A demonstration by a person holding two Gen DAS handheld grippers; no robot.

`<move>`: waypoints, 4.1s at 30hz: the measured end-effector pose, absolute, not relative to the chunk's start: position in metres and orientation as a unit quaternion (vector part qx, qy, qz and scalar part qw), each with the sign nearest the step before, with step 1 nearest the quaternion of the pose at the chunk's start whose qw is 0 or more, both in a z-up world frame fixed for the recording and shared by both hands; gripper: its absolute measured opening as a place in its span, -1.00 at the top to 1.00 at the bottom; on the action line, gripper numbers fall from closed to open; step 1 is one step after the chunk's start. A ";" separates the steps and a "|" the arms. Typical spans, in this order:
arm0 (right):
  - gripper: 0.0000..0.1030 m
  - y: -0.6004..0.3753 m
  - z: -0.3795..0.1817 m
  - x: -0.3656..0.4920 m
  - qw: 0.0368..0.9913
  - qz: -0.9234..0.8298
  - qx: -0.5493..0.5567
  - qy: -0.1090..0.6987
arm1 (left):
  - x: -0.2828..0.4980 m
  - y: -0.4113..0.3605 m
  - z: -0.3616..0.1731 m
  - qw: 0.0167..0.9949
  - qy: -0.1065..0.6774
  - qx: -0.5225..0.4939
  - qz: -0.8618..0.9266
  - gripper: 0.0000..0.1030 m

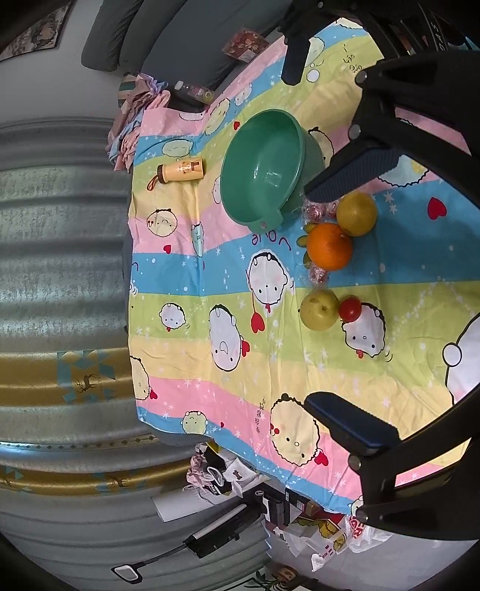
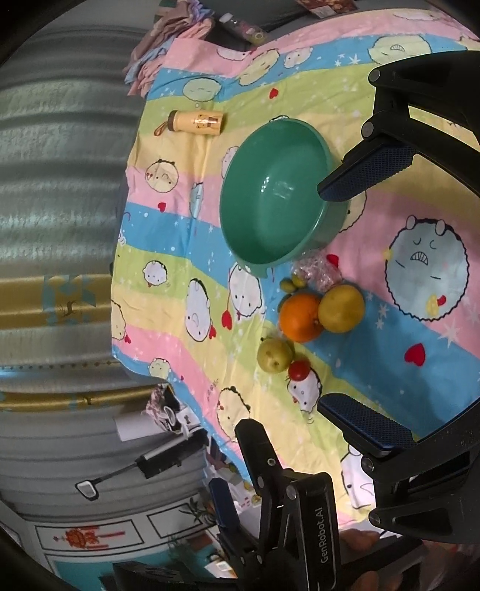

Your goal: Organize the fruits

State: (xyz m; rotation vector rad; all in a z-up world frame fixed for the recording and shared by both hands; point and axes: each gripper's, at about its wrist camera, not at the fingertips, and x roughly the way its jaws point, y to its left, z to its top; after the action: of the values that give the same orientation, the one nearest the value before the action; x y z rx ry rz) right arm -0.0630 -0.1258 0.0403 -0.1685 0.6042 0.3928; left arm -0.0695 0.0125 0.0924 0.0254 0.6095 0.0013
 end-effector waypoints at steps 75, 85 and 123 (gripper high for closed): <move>-0.10 -0.134 -0.080 0.011 0.856 0.322 0.046 0.401 | -0.009 -0.014 -0.021 0.847 0.461 -0.151 -0.219 -0.06; -0.10 -0.147 -0.043 -0.007 0.883 0.317 0.045 0.343 | -0.014 -0.032 0.019 0.870 0.415 -0.124 -0.234 -0.06; -0.31 -0.216 -0.016 0.047 0.924 0.178 0.048 0.335 | 0.065 -0.093 0.039 0.870 0.403 -0.085 -0.271 -0.48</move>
State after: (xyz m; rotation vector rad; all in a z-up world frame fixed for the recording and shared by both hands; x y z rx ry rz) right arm 0.0467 -0.2165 -0.0157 0.0983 0.6865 0.3655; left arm 0.0651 -0.0928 0.0391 -0.1769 0.8420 -0.5658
